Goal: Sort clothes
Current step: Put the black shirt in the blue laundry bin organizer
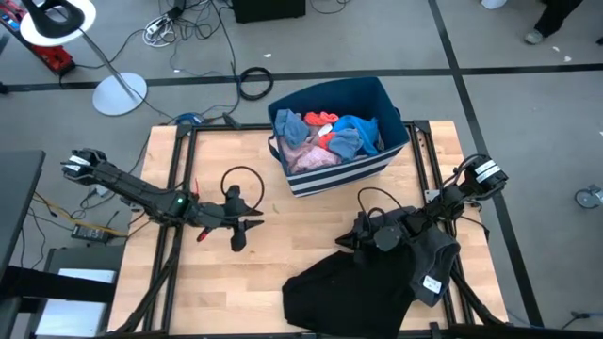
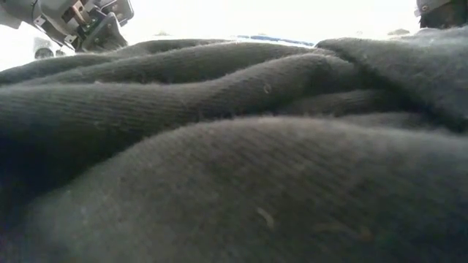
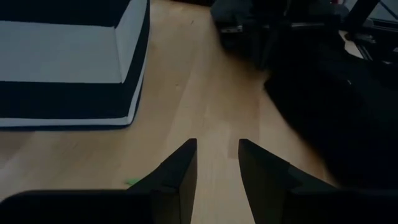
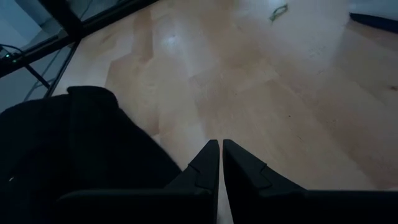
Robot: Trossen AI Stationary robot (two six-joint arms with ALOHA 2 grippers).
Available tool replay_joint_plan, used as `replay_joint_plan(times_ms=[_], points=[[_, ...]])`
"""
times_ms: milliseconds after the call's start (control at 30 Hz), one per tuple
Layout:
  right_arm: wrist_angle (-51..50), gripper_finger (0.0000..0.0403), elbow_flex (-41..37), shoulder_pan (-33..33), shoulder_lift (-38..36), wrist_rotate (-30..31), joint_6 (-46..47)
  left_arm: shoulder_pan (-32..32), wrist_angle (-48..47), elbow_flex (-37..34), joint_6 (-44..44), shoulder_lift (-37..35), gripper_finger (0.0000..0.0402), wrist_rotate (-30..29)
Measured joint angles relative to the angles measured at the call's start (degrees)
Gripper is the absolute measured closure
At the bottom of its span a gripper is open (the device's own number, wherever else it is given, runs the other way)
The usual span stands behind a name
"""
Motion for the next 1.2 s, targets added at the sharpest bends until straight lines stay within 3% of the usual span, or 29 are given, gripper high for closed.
replay_joint_plan(times_ms=[267,400,500,667,833,1033,1200], points=[[0.8,0.0379,0.2,-1.3,0.0,0.1,-3.9,0.0,0.1,0.0,0.0,0.0,0.028,-0.6],[-2.9,0.0383,4.1,-1.2,-0.2,0.8,-7.7,0.0,-0.8,0.0,0.1,0.0,0.028,-0.6],[-15.5,0.0392,10.1,-0.6,-0.2,1.4,-9.6,0.0,-1.3,0.0,0.1,0.0,0.028,-0.7],[-47.4,0.0399,23.1,0.1,-0.3,1.7,-6.5,0.0,-1.4,0.0,0.1,0.0,0.028,-0.7],[-68.4,0.0393,35.2,2.2,-0.4,2.2,-2.8,0.0,-1.6,0.0,0.1,0.0,0.028,-0.6],[-84.1,0.0394,46.1,6.9,-0.5,2.3,1.3,0.0,-1.8,0.0,0.1,0.0,0.028,-0.5],[-86.5,0.0376,48.9,11.5,-0.5,2.2,2.1,0.0,-1.8,0.0,0.1,0.0,0.028,-0.5]])
